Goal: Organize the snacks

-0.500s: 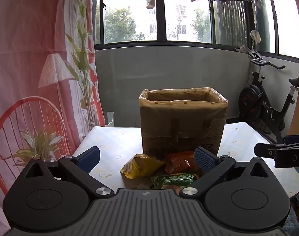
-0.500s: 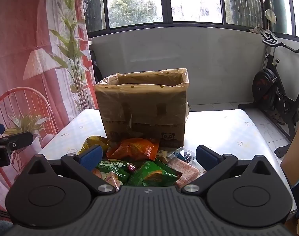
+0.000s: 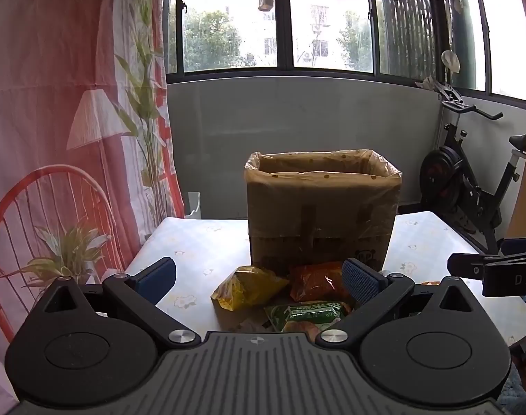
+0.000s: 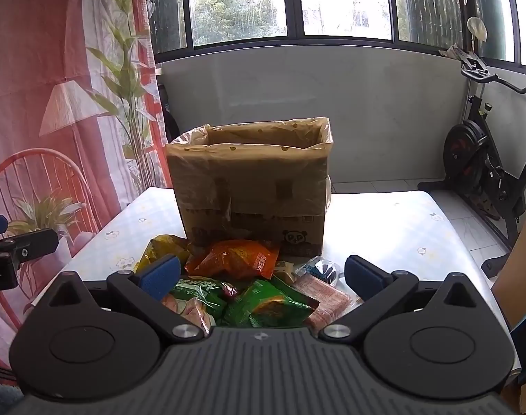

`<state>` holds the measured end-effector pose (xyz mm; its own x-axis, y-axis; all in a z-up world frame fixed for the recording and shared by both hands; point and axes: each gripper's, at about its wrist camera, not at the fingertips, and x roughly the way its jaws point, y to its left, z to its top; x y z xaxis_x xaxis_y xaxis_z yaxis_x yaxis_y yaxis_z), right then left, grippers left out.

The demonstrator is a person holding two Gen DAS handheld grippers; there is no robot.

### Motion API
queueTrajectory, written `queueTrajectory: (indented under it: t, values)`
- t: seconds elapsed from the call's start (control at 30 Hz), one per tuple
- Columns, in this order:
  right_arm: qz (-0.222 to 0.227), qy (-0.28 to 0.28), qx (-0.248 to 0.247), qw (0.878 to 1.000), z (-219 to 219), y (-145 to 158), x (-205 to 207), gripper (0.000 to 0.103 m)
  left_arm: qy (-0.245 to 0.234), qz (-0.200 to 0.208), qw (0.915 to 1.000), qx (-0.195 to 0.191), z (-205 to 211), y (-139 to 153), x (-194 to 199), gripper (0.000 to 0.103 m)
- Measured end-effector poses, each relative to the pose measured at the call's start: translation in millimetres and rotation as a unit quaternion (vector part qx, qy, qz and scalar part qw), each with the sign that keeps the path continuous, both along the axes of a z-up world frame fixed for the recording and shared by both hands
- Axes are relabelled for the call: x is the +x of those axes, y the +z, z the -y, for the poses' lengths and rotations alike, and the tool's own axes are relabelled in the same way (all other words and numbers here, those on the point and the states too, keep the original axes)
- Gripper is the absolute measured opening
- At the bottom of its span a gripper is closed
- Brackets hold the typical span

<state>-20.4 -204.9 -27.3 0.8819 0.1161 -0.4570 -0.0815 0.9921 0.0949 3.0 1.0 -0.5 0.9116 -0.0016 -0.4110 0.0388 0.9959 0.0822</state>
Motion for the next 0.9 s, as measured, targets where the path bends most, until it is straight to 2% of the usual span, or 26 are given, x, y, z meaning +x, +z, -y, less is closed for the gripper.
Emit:
queueTrajectory:
  t: [0.6,0.9]
  values:
    - [-0.064,-0.012,-0.007,0.998,2,-24,15,0.103,0.009,-0.068,0.9976,-0.005,-5,-19,15,0.103]
    - [-0.080,-0.008,-0.003,0.997,2,-30,19,0.103,0.011,-0.077,0.9970,-0.007,-4,-19,18,0.103]
